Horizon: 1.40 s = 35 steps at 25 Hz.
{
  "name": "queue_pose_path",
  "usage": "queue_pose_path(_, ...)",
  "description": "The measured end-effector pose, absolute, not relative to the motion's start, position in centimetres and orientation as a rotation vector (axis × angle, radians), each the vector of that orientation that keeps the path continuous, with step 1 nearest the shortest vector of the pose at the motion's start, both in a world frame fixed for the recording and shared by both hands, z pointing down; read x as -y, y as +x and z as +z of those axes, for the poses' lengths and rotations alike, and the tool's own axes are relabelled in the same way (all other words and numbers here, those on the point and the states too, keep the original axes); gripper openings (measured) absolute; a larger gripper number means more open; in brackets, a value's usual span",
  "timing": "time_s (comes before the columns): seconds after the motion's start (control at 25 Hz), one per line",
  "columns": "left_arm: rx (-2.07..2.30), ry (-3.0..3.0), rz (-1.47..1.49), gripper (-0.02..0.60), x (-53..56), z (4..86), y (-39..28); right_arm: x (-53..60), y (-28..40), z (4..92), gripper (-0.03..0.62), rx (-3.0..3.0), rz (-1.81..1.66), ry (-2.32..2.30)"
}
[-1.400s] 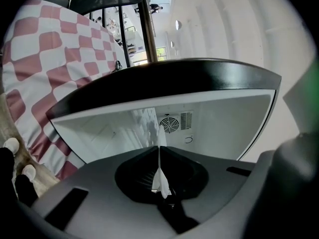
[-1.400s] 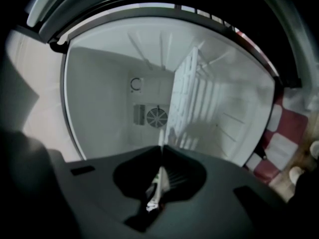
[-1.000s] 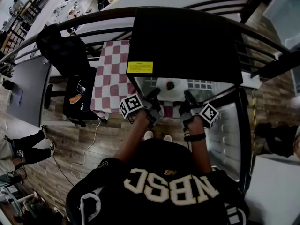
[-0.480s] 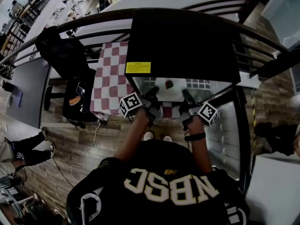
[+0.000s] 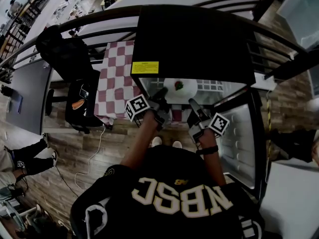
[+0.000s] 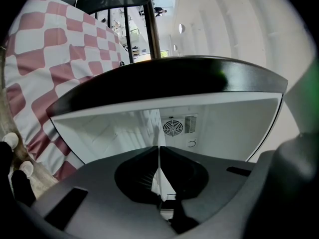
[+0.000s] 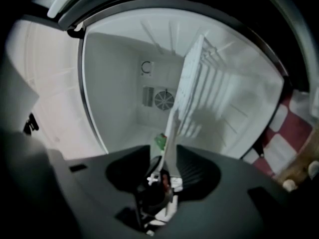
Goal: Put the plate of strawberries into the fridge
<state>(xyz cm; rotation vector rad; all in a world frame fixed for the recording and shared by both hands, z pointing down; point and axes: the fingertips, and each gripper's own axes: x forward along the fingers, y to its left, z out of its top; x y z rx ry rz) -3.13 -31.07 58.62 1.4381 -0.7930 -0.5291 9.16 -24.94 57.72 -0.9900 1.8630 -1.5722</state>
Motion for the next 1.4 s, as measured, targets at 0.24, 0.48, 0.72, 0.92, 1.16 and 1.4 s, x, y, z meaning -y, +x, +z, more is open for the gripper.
queue_pose_path(0.24,0.797,1.442,-0.526,0.025,31.1,58.6,-3.1,24.9,7.4,57.7,0.158,-1.82,-1.605,-0.881)
queue_pose_path(0.48,0.791,1.44,-0.522,0.025,31.0,58.7,-3.1,25.7,6.9,57.6,0.118,-1.777,-1.619,-0.876)
queue_pose_path(0.72,0.781,1.443,-0.521,0.025,31.0,58.6,-3.2,25.5,6.9,58.5,0.044,-1.762,-1.649,-0.925)
queue_pose_path(0.92,0.776,1.454,-0.533,0.025,31.1,58.6,-3.4,25.7,6.7,58.5,0.041,-1.71,-1.673,-0.937)
queue_pose_path(1.16,0.759,1.481,-0.538,0.029,30.4,58.2,-3.6,25.9,6.7,58.4,0.04,-1.675,-1.679,-0.951)
queue_pose_path(1.4,0.701,1.494,-0.545,0.114,28.2,57.9,-3.0,26.1,6.8,58.3,0.038,-1.671,-1.666,-0.965)
